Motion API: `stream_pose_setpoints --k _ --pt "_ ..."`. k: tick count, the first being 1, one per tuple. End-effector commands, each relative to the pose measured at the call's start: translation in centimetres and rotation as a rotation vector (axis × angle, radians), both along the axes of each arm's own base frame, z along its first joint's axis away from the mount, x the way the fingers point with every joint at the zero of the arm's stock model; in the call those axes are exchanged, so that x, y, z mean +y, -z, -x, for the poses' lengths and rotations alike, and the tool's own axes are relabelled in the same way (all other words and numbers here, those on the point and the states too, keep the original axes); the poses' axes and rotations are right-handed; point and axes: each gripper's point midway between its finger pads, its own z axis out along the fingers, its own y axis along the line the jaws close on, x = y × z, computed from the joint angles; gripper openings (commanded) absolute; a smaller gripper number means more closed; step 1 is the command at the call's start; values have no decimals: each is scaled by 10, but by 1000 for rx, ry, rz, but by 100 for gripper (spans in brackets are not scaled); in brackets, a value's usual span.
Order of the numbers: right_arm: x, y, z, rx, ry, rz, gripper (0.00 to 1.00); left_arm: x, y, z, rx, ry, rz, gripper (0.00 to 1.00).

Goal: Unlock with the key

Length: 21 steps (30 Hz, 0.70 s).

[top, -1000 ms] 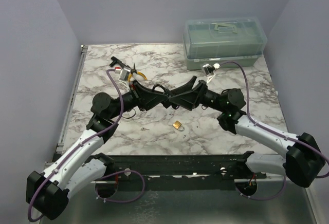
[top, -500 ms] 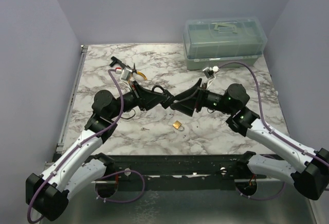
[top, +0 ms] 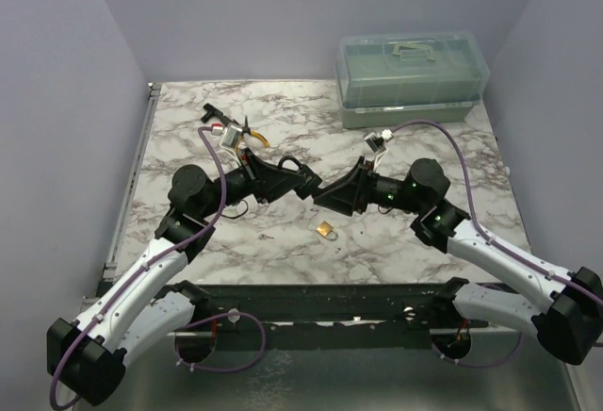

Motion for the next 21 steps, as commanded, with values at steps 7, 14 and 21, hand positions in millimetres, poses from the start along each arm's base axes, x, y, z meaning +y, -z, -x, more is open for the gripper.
stream_pose_setpoints --k 7,14,21 --pt "9 -7 5 -1 -64 -64 31 8 -45 9 -139 -13 85 0" --pt "12 -15 7 5 -91 -93 1 9 -50 18 -187 10 98 0" --pt "9 -41 20 -5 -150 -189 0 11 -66 40 -323 76 123 0"
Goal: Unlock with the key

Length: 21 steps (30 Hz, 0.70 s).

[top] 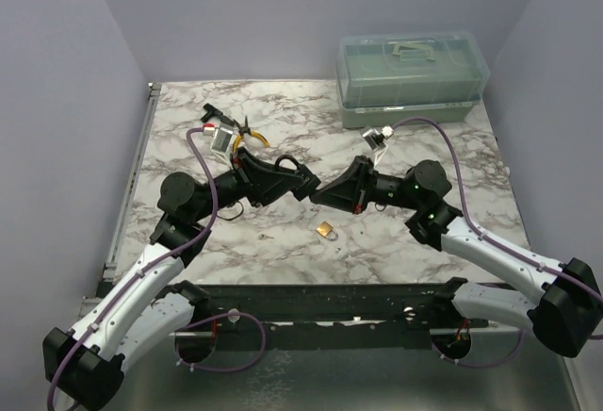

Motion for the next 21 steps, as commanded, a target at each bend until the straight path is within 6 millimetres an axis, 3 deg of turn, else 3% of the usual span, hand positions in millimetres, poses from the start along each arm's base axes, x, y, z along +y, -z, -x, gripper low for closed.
stream_pose_setpoints --k 1,12,21 --pt "-1 -27 13 -12 -59 -95 0 7 -45 28 -249 55 82 0" --pt "1 -80 33 -45 -262 -286 0 10 -80 74 -558 210 115 0" --pt "-2 -110 46 -75 -382 -368 0 7 -100 80 -682 253 104 0"
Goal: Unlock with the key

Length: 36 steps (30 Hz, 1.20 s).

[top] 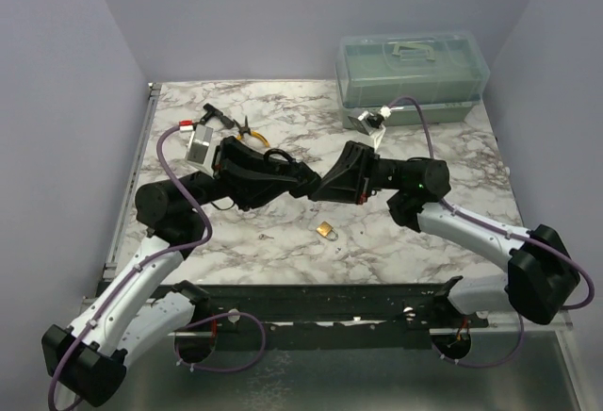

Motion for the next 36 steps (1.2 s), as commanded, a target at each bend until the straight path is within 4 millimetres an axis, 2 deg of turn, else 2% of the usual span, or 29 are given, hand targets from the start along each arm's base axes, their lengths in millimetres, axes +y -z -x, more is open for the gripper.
stream_pose_setpoints --k 1,6,16,18,19,20,21,22,24,29,36 --pt "-10 -37 9 -16 -57 -122 0 2 -21 29 -211 75 3 0" --pt "-10 -42 12 -25 -100 -138 0 -2 -25 23 -225 82 15 0" --pt "-6 -36 6 -62 -3 -56 1 -4 -23 15 -190 66 34 0" --pt "-5 -32 3 -68 41 -23 11 -3 -22 12 -175 49 34 0" --pt "-4 -26 -1 -55 68 13 22 -3 -20 10 -160 39 29 0" --pt "-3 -24 -4 -53 95 40 42 -3 -18 7 -147 23 25 0" --pt "-3 -20 -6 -60 125 70 55 -3 -16 4 -128 6 19 0" --pt "-4 -16 -8 -74 156 96 66 -3 -14 0 -109 -14 14 0" --pt "-8 -10 -13 -91 227 143 78 -1 -9 -6 -70 -52 19 0" --pt "-22 11 -25 -153 392 265 89 3 6 -23 60 -126 58 0" --pt "-22 35 -46 -179 482 358 88 3 30 -36 181 -149 63 0"
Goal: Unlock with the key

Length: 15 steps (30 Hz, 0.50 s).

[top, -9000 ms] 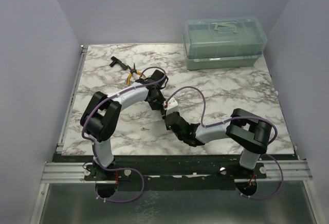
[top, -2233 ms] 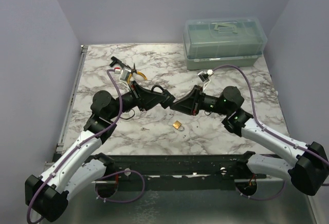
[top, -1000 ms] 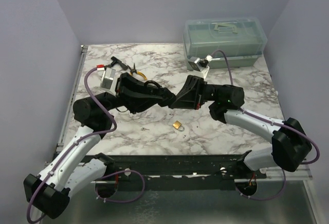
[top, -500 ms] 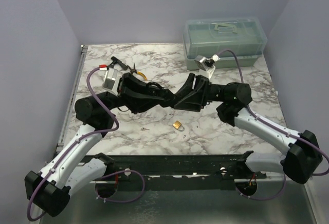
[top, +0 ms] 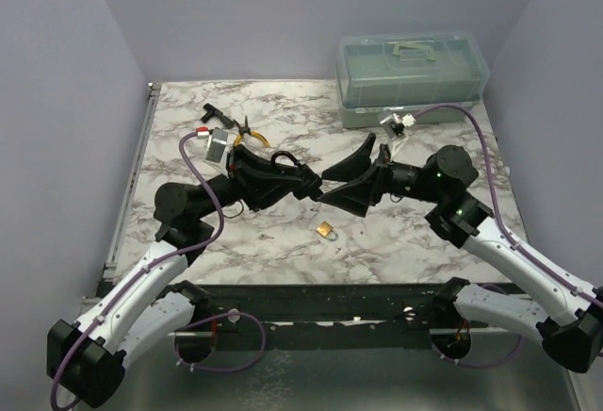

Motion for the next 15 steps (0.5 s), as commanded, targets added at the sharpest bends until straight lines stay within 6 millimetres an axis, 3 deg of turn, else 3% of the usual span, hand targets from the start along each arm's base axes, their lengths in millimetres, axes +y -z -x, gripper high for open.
stream_pose_setpoints --k 1,15 --pt "4 27 -22 -4 80 106 87 8 -15 -7 17 -64 84 0" --pt "25 37 -26 -14 -22 102 71 5 10 -15 93 -66 67 0"
